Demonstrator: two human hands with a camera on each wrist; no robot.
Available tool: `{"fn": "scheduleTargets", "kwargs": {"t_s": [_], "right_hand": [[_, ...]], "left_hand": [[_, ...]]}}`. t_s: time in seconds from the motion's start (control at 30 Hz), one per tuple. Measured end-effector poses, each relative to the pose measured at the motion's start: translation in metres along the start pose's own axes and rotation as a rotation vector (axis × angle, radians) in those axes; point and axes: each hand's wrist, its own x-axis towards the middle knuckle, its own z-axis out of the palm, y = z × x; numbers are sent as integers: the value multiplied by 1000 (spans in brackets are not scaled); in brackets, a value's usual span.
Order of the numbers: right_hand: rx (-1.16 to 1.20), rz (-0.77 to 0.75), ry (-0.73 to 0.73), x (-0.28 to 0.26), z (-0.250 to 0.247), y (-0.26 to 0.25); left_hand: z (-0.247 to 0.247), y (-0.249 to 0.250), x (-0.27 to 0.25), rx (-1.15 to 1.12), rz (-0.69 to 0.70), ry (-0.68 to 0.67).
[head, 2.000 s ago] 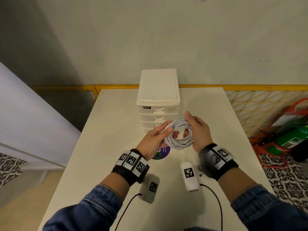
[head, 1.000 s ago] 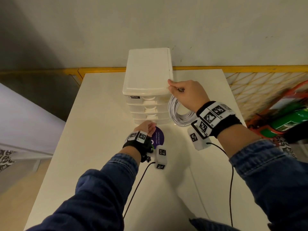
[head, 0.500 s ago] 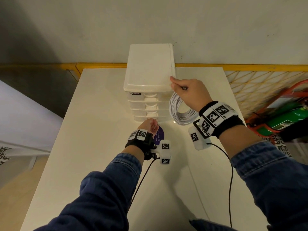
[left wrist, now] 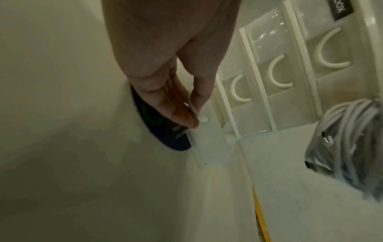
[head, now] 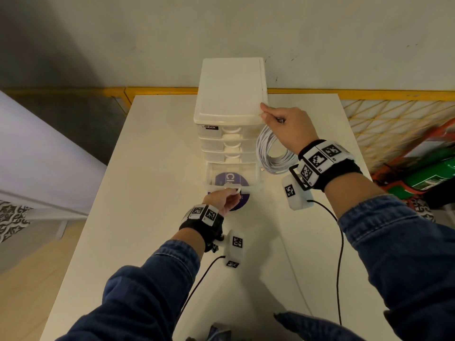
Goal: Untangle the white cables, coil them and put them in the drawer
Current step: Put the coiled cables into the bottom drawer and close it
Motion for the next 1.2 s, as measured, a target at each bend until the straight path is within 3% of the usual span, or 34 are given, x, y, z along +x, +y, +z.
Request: {"fn": "scheduleTargets", "kwargs": {"t_s": [0.53,0.63,0.73,0.8,0.9,0.97,1.03,1.07,1.13,1.2], "right_hand": [[-79,5,23,-8,-1,-7],[-93,-13,168,-19,2,-10],[79,39,298,-36,22,-12],[163,123,255,-46,48,-9],[236,264,125,-54,87,3],[250,345,65,-55,105,17],[232,409,34,-54,117,28],[226,442,32,-53,120,32],[211,501,38,-51,126,34],[187,518,36,-48,130,33]], "left_hand": [[-29,-21,-47,265,-32,-73],[-31,-19,-48,292,-26,-78],[-35,-15,-47,342,-36,-82],[-35,-7,-48,492,-97,-107],[-40,20,-58,928,-206,-169],[-44,45,-66,1215,-184,-218],[-44,69,-72,1376,-31,-205],[-42,77,-73,1422,130,-151],[-35,80,-71,1420,579,51],[-24,70,-66,1317,929,101]]}}
